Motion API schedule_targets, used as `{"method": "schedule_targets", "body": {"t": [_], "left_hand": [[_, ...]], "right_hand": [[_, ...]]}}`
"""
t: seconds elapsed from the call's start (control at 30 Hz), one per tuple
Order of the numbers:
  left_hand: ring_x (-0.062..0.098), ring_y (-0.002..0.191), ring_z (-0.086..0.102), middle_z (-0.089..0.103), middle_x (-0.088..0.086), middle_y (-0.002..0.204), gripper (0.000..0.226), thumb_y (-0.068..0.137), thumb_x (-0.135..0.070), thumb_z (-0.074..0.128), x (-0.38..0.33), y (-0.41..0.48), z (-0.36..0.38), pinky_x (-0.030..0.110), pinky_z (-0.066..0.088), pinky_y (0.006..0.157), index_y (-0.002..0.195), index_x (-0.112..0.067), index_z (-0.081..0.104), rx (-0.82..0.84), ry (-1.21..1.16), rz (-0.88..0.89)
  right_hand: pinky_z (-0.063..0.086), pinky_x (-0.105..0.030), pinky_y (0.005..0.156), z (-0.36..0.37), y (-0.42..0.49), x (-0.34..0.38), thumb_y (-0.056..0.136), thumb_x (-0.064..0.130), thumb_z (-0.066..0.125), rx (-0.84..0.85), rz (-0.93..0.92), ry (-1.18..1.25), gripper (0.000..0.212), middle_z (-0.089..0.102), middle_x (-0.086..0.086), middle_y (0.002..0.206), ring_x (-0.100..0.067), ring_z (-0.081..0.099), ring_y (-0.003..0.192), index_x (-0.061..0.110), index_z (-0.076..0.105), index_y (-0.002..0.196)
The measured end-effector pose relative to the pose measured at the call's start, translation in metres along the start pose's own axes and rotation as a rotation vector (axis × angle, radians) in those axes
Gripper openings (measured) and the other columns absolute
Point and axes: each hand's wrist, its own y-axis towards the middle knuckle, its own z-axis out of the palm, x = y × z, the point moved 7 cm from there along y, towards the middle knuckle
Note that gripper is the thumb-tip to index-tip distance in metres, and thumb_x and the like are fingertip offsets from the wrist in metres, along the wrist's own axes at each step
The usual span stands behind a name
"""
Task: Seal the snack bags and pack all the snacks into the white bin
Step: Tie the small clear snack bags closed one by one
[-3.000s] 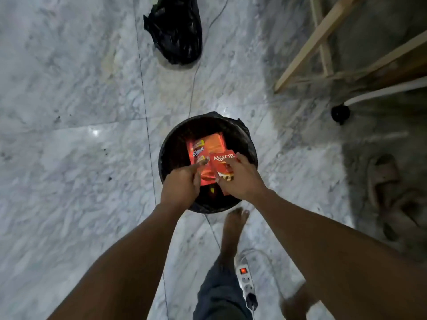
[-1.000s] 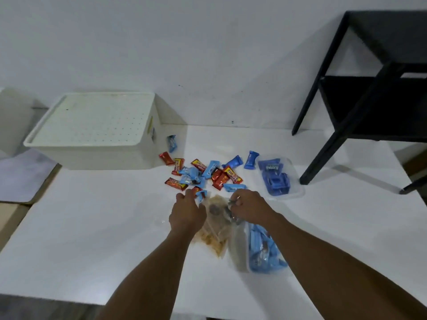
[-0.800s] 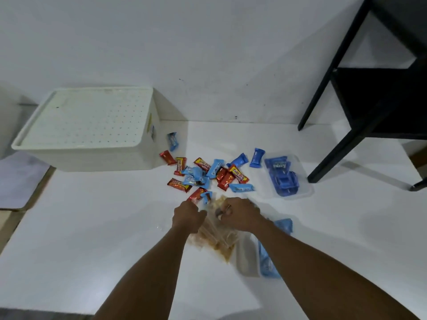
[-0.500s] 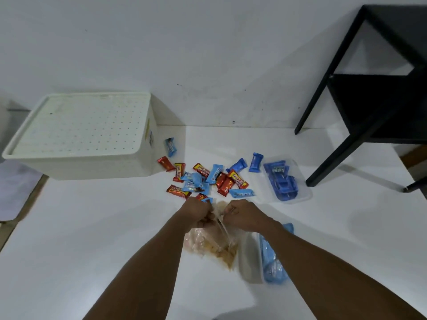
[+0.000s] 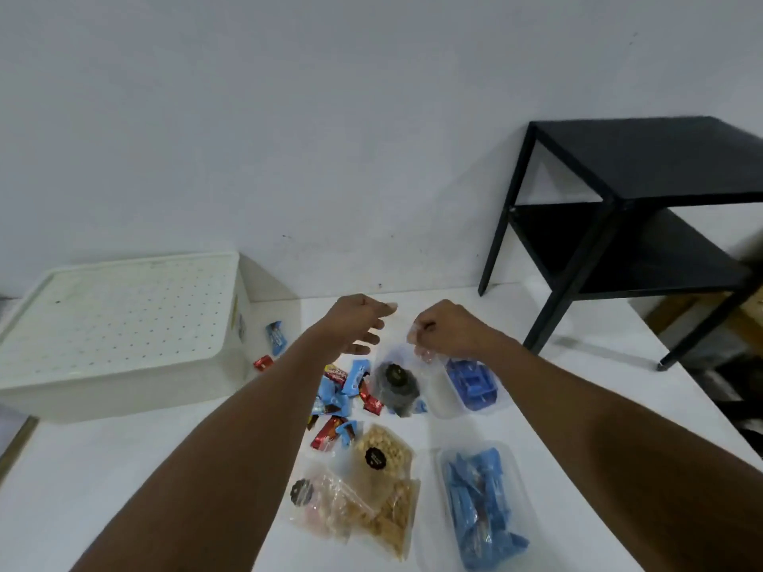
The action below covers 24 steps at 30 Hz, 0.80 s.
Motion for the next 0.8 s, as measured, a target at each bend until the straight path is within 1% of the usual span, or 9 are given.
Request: {"method": "schedule_targets", "body": {"t": [0.07, 0.17, 0.23, 0.3, 0.43, 0.5, 0.57, 0.7, 0.8], "left_hand": [[0.021, 0.085, 0.062, 0.068, 0.002, 0.099, 0.029, 0.083, -0.039, 0.078, -0.025, -0.003, -0.008, 0.035, 0.051, 0.075, 0.102, -0.019, 0.068, 0.022, 0.05, 0.102], [0.019, 0.08, 0.056, 0.063, 0.007, 0.087, 0.023, 0.084, -0.033, 0.079, -0.062, -0.007, -0.027, 0.033, 0.05, 0.069, 0.087, -0.013, 0.068, -0.088, 0.131, 0.261], [0.018, 0.081, 0.061, 0.067, 0.01, 0.087, 0.024, 0.087, -0.033, 0.076, -0.084, -0.01, -0.037, 0.033, 0.052, 0.07, 0.085, -0.01, 0.068, -0.143, 0.14, 0.326], [0.017, 0.081, 0.065, 0.073, 0.006, 0.091, 0.023, 0.092, -0.031, 0.071, -0.105, -0.013, -0.043, 0.031, 0.053, 0.071, 0.09, -0.007, 0.068, -0.167, 0.126, 0.365], [0.015, 0.077, 0.067, 0.075, 0.002, 0.089, 0.028, 0.093, -0.032, 0.069, -0.144, -0.024, -0.057, 0.029, 0.054, 0.07, 0.096, -0.004, 0.069, -0.206, 0.134, 0.441], [0.01, 0.075, 0.068, 0.075, 0.0, 0.086, 0.028, 0.089, -0.033, 0.074, -0.16, -0.029, -0.063, 0.026, 0.053, 0.068, 0.094, -0.006, 0.071, -0.196, 0.156, 0.469], [0.007, 0.072, 0.068, 0.073, -0.002, 0.081, 0.022, 0.086, -0.03, 0.077, -0.173, -0.033, -0.067, 0.026, 0.051, 0.067, 0.089, -0.009, 0.071, -0.186, 0.169, 0.501], [0.01, 0.073, 0.066, 0.071, 0.006, 0.082, 0.02, 0.091, -0.027, 0.071, -0.193, -0.041, -0.073, 0.028, 0.05, 0.069, 0.09, -0.007, 0.069, -0.237, 0.181, 0.592], [0.017, 0.081, 0.067, 0.074, 0.007, 0.084, 0.018, 0.094, -0.028, 0.068, -0.197, -0.042, -0.078, 0.033, 0.052, 0.076, 0.09, -0.011, 0.068, -0.267, 0.178, 0.605]], "right_hand": [[0.054, -0.016, 0.057, -0.025, 0.004, 0.021, 0.09, 0.014, 0.068, 0.028, -0.036, -0.05, 0.012, 0.078, -0.011, 0.084, -0.02, 0.076, 0.073, 0.005, 0.076, 0.093], [0.054, -0.027, 0.065, -0.056, 0.009, 0.049, 0.089, 0.017, 0.068, 0.069, -0.063, -0.117, 0.009, 0.079, -0.006, 0.084, -0.017, 0.076, 0.077, 0.011, 0.074, 0.093], [0.055, -0.031, 0.07, -0.078, 0.011, 0.067, 0.089, 0.02, 0.071, 0.038, -0.099, -0.106, 0.012, 0.079, -0.005, 0.084, -0.017, 0.077, 0.08, 0.009, 0.073, 0.094], [0.056, -0.032, 0.073, -0.098, 0.011, 0.085, 0.09, 0.019, 0.07, 0.002, -0.141, -0.073, 0.014, 0.079, -0.004, 0.085, -0.016, 0.077, 0.08, 0.007, 0.071, 0.097], [0.055, -0.035, 0.076, -0.13, 0.012, 0.114, 0.091, 0.015, 0.067, -0.062, -0.199, -0.045, 0.011, 0.079, -0.004, 0.086, -0.018, 0.077, 0.082, 0.007, 0.07, 0.097], [0.055, -0.034, 0.075, -0.141, 0.01, 0.127, 0.091, 0.018, 0.068, -0.078, -0.23, -0.032, 0.013, 0.079, -0.004, 0.086, -0.018, 0.077, 0.082, 0.006, 0.069, 0.097], [0.056, -0.033, 0.075, -0.148, 0.008, 0.139, 0.09, 0.021, 0.07, -0.082, -0.266, -0.017, 0.016, 0.079, -0.004, 0.087, -0.018, 0.077, 0.082, 0.007, 0.069, 0.096], [0.056, -0.033, 0.073, -0.161, 0.003, 0.153, 0.09, 0.024, 0.07, -0.142, -0.333, 0.073, 0.018, 0.079, -0.005, 0.088, -0.018, 0.077, 0.082, 0.007, 0.069, 0.097], [0.055, -0.032, 0.072, -0.167, -0.001, 0.152, 0.091, 0.022, 0.07, -0.185, -0.341, 0.2, 0.025, 0.079, -0.007, 0.089, -0.02, 0.077, 0.084, 0.0, 0.067, 0.102]]}}
